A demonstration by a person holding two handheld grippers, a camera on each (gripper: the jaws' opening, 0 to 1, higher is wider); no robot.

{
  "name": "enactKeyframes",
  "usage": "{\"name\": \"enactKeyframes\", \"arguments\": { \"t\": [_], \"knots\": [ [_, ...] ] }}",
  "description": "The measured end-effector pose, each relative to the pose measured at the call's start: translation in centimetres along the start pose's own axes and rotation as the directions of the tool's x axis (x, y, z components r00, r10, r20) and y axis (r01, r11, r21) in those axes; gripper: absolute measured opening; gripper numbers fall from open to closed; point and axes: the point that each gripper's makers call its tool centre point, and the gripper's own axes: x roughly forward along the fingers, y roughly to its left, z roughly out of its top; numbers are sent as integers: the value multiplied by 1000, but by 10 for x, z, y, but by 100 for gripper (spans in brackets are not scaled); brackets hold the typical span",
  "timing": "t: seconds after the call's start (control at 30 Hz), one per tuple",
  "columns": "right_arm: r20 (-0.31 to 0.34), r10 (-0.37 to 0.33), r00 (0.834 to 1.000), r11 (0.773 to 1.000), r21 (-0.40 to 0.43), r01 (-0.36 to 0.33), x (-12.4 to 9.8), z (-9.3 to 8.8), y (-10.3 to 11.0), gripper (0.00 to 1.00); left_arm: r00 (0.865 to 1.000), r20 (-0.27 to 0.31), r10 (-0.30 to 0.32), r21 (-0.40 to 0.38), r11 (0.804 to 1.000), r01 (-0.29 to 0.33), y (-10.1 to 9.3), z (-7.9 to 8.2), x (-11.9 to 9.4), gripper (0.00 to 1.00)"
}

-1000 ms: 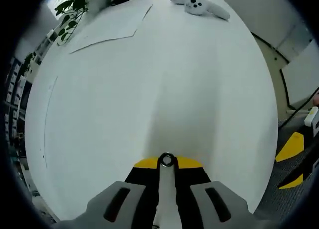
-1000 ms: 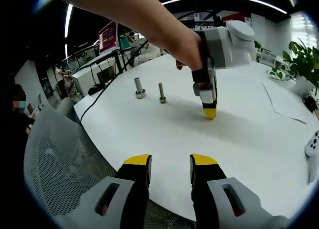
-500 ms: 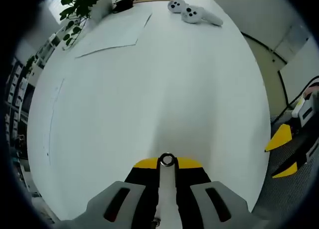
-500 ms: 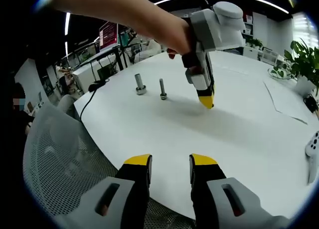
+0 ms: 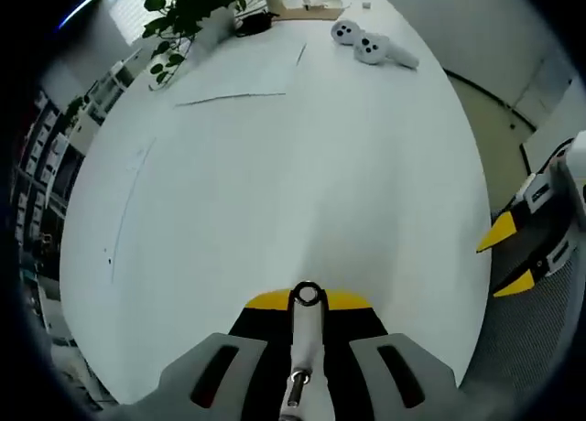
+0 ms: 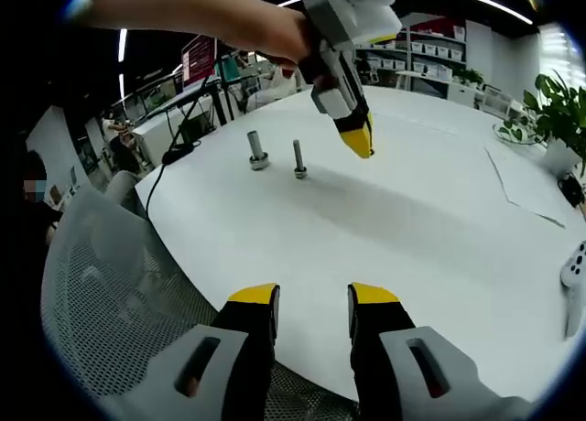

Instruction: Place the washer onto the threaded stud by aligning its center hole with the stud, sliding it down to the base, and recovering from edge contact or off-axis alignment until the washer reaches the visible bottom stop.

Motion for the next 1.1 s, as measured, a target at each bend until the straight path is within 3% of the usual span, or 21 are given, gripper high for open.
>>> {"name": "enactKeyframes", "arguments": {
  "t": [0.2,0.53,0.8,1.1],
  "knots": [
    [-5,-4,1000,1000,3,4,0,-1,-1,33,1000,20,11,-50,999,-10,13,-7,-16,9],
    [-1,-11,1000,1000,9,11,0,0,-2,33,999,-31,23,-60,998,-25,27,-40,-36,9],
    [-9,-18,1000,1000,7,18,0,-2,-3,32,997,-72,0,-97,995,-7,24,-67,-42,9],
    [-14,-21,1000,1000,11,21,0,-3,-3,32,995,-98,-20,-86,996,11,17,-83,-40,9]
  ]
}}
